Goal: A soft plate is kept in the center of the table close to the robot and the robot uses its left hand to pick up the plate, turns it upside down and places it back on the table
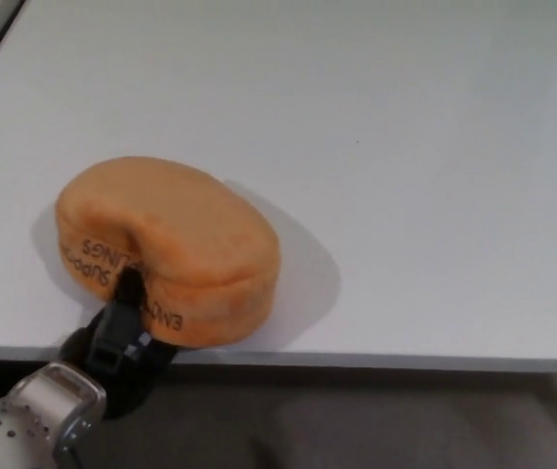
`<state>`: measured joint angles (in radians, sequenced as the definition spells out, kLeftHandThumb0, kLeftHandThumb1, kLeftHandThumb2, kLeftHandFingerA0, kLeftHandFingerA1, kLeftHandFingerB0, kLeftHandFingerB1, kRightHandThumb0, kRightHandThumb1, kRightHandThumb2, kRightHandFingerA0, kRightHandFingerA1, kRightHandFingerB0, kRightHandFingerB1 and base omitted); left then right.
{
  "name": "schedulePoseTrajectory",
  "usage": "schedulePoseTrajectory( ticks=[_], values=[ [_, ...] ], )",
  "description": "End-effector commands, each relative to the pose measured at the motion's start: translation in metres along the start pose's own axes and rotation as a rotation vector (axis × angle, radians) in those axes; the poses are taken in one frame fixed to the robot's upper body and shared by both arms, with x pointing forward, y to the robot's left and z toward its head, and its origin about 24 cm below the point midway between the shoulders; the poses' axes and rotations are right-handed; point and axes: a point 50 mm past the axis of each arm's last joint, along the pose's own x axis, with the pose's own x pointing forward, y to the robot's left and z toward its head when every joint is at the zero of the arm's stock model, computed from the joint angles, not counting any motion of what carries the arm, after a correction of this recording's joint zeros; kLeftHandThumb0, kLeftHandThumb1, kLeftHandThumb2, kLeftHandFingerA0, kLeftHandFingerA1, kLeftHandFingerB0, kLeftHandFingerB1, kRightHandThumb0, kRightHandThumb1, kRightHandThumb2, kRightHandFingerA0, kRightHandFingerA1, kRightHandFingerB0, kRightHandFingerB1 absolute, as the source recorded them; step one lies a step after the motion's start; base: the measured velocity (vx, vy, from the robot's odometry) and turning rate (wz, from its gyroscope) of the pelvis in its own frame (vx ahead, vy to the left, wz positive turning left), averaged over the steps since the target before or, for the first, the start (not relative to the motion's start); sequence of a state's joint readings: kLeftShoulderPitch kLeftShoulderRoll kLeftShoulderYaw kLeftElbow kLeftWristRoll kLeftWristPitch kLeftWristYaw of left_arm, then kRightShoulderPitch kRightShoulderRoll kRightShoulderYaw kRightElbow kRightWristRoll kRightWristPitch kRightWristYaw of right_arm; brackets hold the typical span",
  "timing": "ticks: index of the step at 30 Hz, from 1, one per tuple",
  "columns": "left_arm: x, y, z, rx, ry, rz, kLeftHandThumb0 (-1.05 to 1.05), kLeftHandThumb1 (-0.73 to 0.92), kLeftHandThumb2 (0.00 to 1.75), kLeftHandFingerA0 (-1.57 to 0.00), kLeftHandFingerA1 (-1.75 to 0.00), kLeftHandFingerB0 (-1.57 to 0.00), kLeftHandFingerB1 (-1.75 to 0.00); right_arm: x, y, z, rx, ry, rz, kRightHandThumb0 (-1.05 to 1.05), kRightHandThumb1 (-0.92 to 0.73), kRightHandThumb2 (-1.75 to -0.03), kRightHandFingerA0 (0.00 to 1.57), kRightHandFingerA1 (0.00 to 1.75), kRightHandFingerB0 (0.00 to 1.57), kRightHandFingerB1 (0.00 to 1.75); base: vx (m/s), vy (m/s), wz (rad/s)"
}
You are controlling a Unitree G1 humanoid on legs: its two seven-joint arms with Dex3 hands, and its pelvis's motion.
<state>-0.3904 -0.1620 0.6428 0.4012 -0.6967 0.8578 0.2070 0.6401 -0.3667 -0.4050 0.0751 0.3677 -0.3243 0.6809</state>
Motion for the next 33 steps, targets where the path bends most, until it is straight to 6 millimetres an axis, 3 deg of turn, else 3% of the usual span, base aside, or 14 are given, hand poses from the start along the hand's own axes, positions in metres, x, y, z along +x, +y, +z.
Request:
schedulePoseTrajectory(
  ticks=[1, 3, 4, 7, 8, 13, 14, 16, 19, 25, 27, 28, 29, 33],
  values=[
    [0.000, 0.025, -0.022, 0.021, 0.088, 0.122, -0.45, 0.77, 0.64, -1.00, -1.75, -0.61, -1.58, -0.002, -0.002, 0.002, 0.031, -0.005, -0.004, -0.86, -0.91, -0.68, 0.25, 0.53, 0.11, 0.30, 0.00, 0.000, 0.00],
    [0.000, 0.025, -0.022, 0.039, 0.074, 0.100, -0.50, 0.81, 0.65, -0.91, -1.75, -0.57, -1.55, -0.003, -0.002, 0.001, 0.032, -0.003, -0.006, -0.86, -0.92, -0.68, 0.24, 0.52, 0.11, 0.30, 0.00, 0.000, 0.00],
    [-0.001, 0.024, -0.022, 0.052, 0.067, 0.042, -0.60, 0.88, 0.67, -0.54, -1.64, -0.37, -1.24, -0.003, -0.002, 0.001, 0.029, -0.002, -0.005, -0.87, -0.75, -1.11, 0.23, 0.58, 0.04, 0.33, 0.00, 0.000, 0.00],
    [-0.005, 0.026, -0.021, 0.052, 0.064, -0.052, -0.65, 0.86, 0.68, -0.42, -1.40, -0.33, -0.96, -0.003, -0.003, -0.001, 0.028, 0.004, -0.006, -0.88, -0.76, -1.11, 0.22, 0.57, 0.04, 0.32, 0.00, 0.000, 0.00],
    [-0.008, 0.024, -0.020, 0.058, 0.044, -0.067, -0.72, 0.86, 0.65, -0.47, -0.91, -0.35, -0.52, -0.003, -0.002, -0.001, 0.034, 0.001, -0.003, -0.85, -0.92, -0.68, 0.26, 0.51, 0.11, 0.28, 0.00, 0.000, 0.00],
    [-0.010, 0.022, -0.019, 0.117, 0.024, -0.112, -0.81, 0.69, 1.01, -0.28, -0.56, -0.19, -0.49, -0.003, -0.002, -0.002, 0.046, 0.000, 0.000, -0.85, -0.91, -0.69, 0.25, 0.52, 0.10, 0.29, 0.00, 0.000, 0.00],
    [-0.010, 0.020, -0.019, 0.130, 0.012, -0.136, -0.88, 0.70, 1.04, -0.11, -0.49, -0.04, -0.34, -0.004, -0.002, -0.002, 0.044, -0.004, 0.001, -0.87, -0.76, -1.10, 0.23, 0.57, 0.04, 0.33, 0.00, 0.000, 0.00],
    [-0.010, 0.018, -0.019, 0.133, 0.001, -0.167, -0.90, 0.69, 1.11, -0.01, -0.26, 0.00, -0.17, -0.003, -0.003, -0.003, 0.033, 0.001, -0.001, -0.87, -0.76, -1.11, 0.23, 0.57, 0.04, 0.32, 0.00, 0.000, 0.00],
    [-0.010, 0.016, -0.018, 0.145, 0.005, -0.189, -1.05, 0.74, 1.14, 0.00, -0.09, 0.00, -0.03, -0.003, -0.002, -0.001, 0.043, -0.006, 0.004, -0.84, -0.92, -0.68, 0.25, 0.52, 0.12, 0.29, 0.00, 0.000, 0.00],
    [-0.010, 0.014, -0.015, 0.163, 0.020, -0.208, -1.05, 0.71, 1.12, 0.00, -0.07, 0.00, -0.01, -0.003, -0.002, -0.001, 0.034, 0.003, 0.003, -0.86, -0.92, -0.69, 0.25, 0.51, 0.10, 0.29, 0.00, 0.000, 0.00],
    [-0.011, 0.012, -0.013, 0.163, 0.029, -0.218, -1.03, 0.71, 1.11, 0.00, -0.04, 0.00, 0.00, -0.003, -0.001, 0.000, 0.067, 0.003, 0.006, -0.87, -0.75, -1.11, 0.26, 0.61, 0.04, 0.37, 0.00, 0.000, 0.00],
    [-0.011, 0.012, -0.013, 0.167, 0.033, -0.220, -1.05, 0.71, 1.13, 0.00, -0.06, 0.00, 0.00, -0.004, -0.001, -0.002, 0.076, 0.000, 0.008, -0.83, -0.91, -0.68, 0.24, 0.53, 0.12, 0.31, 0.00, 0.000, 0.00],
    [-0.012, 0.011, -0.013, 0.173, 0.045, -0.235, -1.05, 0.89, 0.69, 0.00, 0.00, 0.00, 0.00, -0.004, -0.001, -0.002, 0.071, 0.002, 0.007, -0.85, -0.91, -0.68, 0.24, 0.52, 0.11, 0.30, 0.00, 0.000, 0.00],
    [-0.015, 0.012, -0.010, 0.216, 0.083, -0.261, -1.05, 0.90, 0.69, 0.00, 0.00, 0.00, 0.00, -0.004, -0.001, -0.003, 0.077, 0.010, 0.008, -0.85, -0.91, -0.68, 0.25, 0.53, 0.12, 0.30, 0.00, 0.000, 0.00]
  ],
)
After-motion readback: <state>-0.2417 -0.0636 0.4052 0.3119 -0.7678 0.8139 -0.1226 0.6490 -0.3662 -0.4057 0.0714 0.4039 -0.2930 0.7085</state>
